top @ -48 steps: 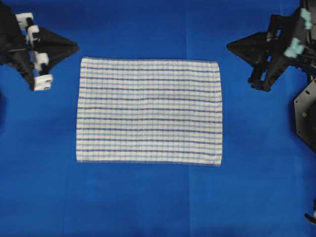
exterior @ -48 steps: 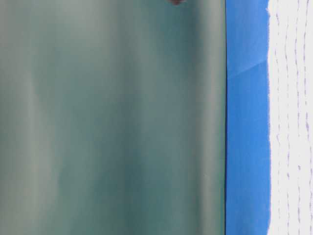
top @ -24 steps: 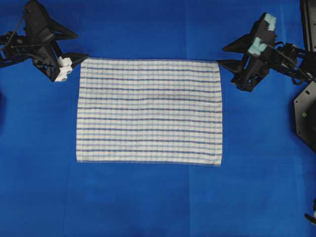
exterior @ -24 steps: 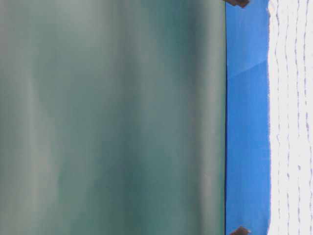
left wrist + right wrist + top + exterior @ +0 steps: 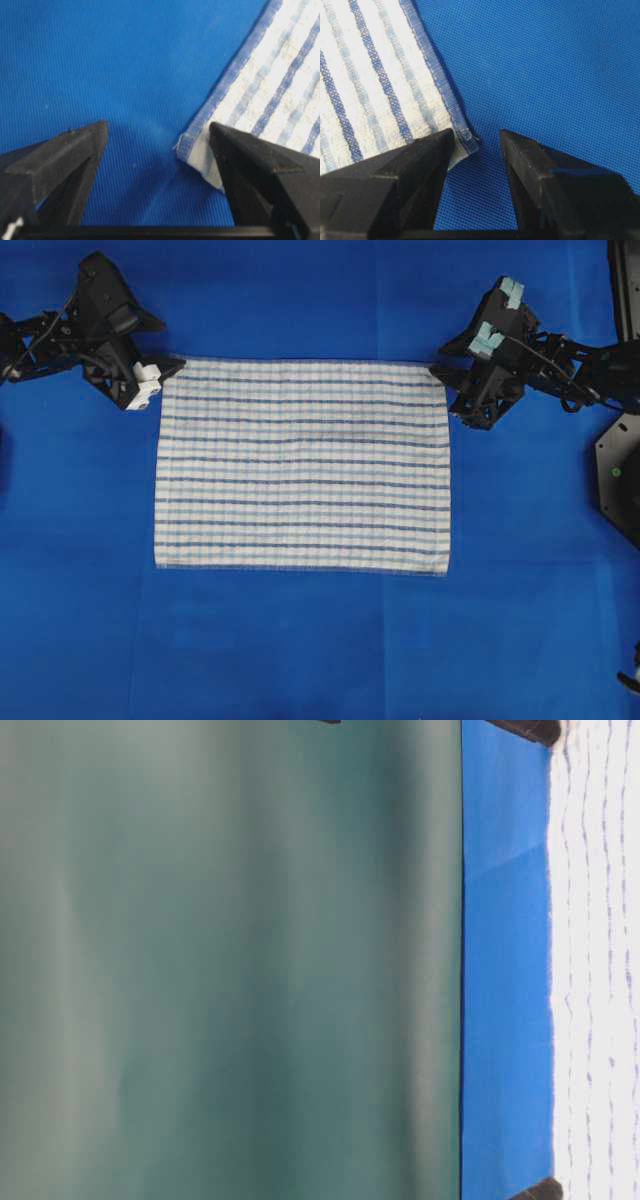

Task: Fold the blue towel.
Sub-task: 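Grasp the towel's top-left and top-right corners with left and right grippers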

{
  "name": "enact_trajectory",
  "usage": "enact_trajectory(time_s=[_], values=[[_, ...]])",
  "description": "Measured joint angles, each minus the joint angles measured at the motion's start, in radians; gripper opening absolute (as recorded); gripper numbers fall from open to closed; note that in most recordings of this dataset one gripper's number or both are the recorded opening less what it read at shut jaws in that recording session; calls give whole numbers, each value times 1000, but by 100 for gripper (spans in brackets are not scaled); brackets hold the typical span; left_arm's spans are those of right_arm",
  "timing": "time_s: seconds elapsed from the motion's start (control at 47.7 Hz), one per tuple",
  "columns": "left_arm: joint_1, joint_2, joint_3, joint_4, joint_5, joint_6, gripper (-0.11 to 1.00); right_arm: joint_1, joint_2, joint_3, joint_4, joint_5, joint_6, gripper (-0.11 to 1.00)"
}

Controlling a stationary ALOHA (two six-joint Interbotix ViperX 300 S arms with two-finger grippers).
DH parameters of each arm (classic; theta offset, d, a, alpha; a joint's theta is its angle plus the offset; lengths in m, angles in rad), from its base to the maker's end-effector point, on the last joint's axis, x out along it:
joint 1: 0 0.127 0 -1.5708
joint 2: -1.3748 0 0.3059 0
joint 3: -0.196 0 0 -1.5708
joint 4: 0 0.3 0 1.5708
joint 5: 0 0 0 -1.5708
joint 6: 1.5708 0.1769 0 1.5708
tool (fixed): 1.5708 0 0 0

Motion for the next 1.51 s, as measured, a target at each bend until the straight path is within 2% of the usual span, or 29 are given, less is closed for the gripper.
enact_trajectory(time_s=[0.168, 0.23, 0.272, 0.356, 0.398, 0.482, 0.524, 0.88, 1.215, 1.341, 1.508], values=[[0, 11, -6, 0, 0, 0, 76, 11, 0, 2, 2, 0, -2, 82], [2, 9, -8, 0, 3, 0, 70, 12, 0, 0, 2, 0, -2, 74], [3, 11, -9, -2, 11, -2, 62, 17, 0, 0, 2, 2, -2, 64], [2, 11, -17, -6, 25, -2, 40, 20, 0, 0, 0, 2, -3, 39], [-9, 9, -18, -5, 35, -3, 27, 21, 0, 2, 0, 0, 0, 30], [-31, 8, -18, -5, 48, -2, 9, 20, 0, 2, 0, 2, -3, 28], [-41, 6, -18, -6, 49, -3, 4, 21, 0, 0, 2, 0, -3, 28], [-71, -21, -3, -5, 67, -3, 4, 20, -40, 0, 2, 6, -6, 28], [-101, -201, 3, -3, 221, 5, 4, 20, -199, 0, 2, 84, -5, 28], [-103, -270, 5, -5, 241, 14, 4, 20, -219, 0, 2, 95, -6, 28], [-103, -293, 12, -5, 249, 14, 4, 21, -222, 0, 0, 98, -5, 28]])
